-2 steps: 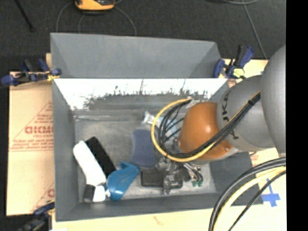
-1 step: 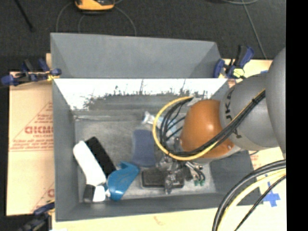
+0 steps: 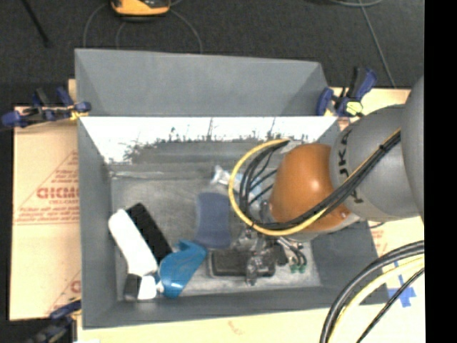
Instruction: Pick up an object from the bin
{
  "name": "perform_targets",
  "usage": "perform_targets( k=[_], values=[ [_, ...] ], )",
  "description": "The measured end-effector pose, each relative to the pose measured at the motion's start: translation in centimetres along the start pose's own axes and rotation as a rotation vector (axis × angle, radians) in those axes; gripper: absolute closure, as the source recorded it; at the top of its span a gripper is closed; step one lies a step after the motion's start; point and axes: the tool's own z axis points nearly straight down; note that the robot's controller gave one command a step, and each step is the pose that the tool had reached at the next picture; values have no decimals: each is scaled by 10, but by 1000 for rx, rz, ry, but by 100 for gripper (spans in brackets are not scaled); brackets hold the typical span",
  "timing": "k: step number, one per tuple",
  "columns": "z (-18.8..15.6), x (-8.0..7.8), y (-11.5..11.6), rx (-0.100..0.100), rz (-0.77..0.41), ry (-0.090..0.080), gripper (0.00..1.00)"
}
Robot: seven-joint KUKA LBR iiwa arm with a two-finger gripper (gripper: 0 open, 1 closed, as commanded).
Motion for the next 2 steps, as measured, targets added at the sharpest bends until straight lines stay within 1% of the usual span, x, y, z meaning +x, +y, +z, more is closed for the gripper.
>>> perform_targets(
  k=[2],
  values=[
    [-11,0,-1,0,-2,-2,100]
  ],
)
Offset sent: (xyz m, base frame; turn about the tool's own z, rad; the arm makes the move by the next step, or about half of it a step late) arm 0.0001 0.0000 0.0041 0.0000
